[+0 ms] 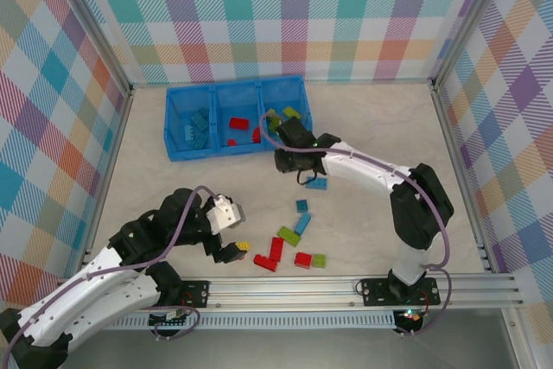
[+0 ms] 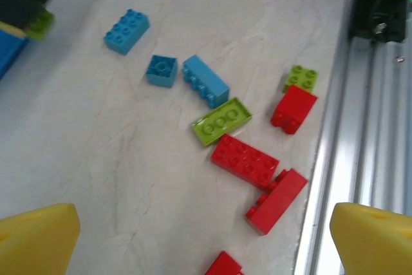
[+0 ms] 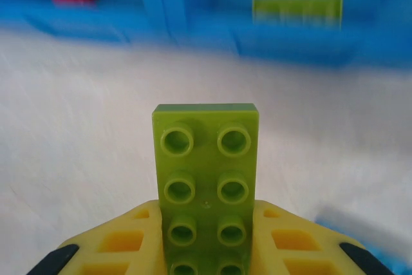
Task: Sort the legos into containers by color
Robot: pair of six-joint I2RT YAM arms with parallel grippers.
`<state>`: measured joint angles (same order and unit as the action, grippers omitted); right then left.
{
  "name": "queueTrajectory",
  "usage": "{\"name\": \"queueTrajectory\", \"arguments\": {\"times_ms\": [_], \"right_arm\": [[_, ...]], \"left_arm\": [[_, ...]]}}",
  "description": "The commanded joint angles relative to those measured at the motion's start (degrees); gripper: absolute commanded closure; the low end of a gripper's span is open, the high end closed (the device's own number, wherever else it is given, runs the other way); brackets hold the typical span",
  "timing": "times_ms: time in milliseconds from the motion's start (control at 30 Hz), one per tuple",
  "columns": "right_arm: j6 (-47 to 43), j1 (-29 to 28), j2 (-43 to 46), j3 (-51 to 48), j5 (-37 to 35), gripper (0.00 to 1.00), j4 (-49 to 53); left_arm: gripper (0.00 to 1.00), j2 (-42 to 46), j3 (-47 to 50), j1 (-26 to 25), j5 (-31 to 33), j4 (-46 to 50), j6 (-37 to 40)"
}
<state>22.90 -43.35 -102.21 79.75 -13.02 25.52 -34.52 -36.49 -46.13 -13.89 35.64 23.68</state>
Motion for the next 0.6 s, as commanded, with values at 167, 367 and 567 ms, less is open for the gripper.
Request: {"name": "queueTrajectory", "arguments": {"times_ms": [167, 367, 567], "right_arm": [[-9.24, 5.26, -14.1, 16.26, -5.95, 0.7, -7.32], [-10.15, 6.53, -18.02, 24.0, -4.15, 0.53, -2.24], [-10.33, 6.53, -10.58, 20.34, -3.3, 0.51, -1.2]], "left_arm": [[0.0, 3.23, 2.24, -0.72, 12.16, -1.23, 0.84], [0.0, 3.53, 2.74, -0.51, 13.67, -1.53, 0.84], [0.0, -0.43, 2.18, 0.56, 16.12, -2.63, -1.36]]}}
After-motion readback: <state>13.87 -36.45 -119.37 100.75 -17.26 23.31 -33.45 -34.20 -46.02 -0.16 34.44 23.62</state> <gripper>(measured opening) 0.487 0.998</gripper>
